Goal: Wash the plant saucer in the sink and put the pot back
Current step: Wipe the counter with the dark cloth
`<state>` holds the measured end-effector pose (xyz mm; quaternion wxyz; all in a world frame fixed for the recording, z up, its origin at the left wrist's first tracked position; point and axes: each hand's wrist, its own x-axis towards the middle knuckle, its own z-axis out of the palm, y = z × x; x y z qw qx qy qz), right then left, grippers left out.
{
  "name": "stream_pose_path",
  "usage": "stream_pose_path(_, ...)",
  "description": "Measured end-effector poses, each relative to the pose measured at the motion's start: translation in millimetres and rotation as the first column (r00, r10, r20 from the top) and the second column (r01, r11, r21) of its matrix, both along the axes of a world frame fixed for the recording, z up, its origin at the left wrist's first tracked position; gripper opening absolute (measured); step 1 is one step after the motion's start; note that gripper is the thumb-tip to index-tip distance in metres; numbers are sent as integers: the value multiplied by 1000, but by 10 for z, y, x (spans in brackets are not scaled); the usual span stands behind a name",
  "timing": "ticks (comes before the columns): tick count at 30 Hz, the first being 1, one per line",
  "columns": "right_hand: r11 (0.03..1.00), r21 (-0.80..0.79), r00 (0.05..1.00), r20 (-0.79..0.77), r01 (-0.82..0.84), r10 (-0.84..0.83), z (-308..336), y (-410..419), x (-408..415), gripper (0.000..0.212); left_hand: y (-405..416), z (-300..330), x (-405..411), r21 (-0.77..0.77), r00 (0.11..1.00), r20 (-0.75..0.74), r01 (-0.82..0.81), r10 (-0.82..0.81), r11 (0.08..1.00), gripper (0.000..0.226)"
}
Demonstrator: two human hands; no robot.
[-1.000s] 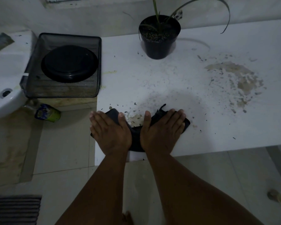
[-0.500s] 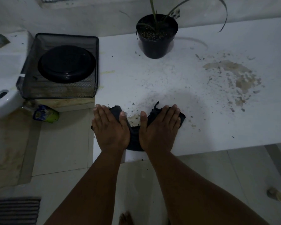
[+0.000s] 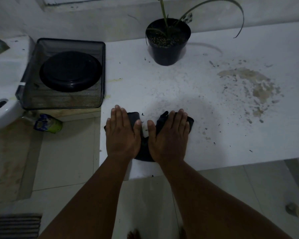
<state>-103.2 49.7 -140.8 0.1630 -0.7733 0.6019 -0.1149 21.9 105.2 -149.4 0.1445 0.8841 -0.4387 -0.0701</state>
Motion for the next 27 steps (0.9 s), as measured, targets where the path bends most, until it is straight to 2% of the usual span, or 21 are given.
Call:
stream_pose_path(9, 996, -21, 995, 49, -87, 88, -11, -120, 50, 102, -90, -20, 99, -28, 985, 4, 174, -174, 984, 84)
stream_pose_path(14, 987, -25, 985, 68, -159, 161, -25, -188, 85, 95, -148, -33, 150, -55, 960, 27, 281, -280, 958, 76)
stream_pose_path(22, 962, -25, 959, 76, -271, 272, -64, -310, 133, 105, -235, -116, 189, -115, 940, 19, 341, -341, 933, 69)
stream_pose_path(27, 950, -23, 948, 74, -310, 311, -65, -336, 151, 102, -279, -112, 221, -96, 913, -18, 403, -407, 910, 69)
